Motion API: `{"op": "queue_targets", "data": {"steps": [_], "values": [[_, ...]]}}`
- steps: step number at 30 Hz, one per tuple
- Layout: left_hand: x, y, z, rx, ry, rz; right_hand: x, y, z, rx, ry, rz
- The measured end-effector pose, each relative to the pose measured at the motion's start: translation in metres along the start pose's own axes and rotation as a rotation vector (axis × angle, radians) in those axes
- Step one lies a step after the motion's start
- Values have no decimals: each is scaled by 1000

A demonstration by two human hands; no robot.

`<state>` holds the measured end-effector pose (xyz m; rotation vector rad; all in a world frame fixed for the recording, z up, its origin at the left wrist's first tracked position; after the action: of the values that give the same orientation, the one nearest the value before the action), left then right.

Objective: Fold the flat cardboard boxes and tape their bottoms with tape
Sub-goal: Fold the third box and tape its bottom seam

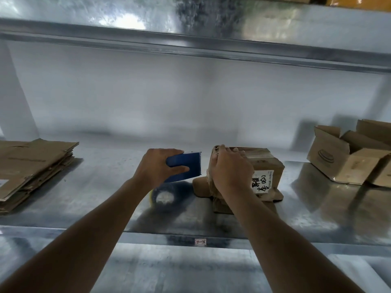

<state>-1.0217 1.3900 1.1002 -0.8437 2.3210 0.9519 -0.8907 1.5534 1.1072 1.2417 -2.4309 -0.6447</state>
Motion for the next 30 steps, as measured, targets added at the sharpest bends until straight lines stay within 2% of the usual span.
{"op": "queue_targets", "data": {"steps": [10,20,23,26,30], "values": [[25,-7,2,49,65,-56,3,-1,6,21,-31,5],[52,-1,-11,149,198,-57,-14,1,-14,-36,83,-148],[58,-3,-12,156,79,-52,-22,-3,-12,-80,153,-158],[59,-6,-14,169,-37,-52,-26,-9,-10,-148,233,-84],[60,-11,-20,235,-292,16,-35,-13,-7,-200,361,-86]]}}
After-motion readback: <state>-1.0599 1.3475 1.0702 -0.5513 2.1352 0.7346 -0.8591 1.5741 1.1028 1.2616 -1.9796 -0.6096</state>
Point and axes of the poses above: each hand's wrist, its own y-axis towards the middle knuckle, its own z-axis out of the palm, x = y × z, the point moved 1 cm from there along y, towards the middle knuckle, and after that the axes turned 3 degrees about -z, right-handed, at the moved point
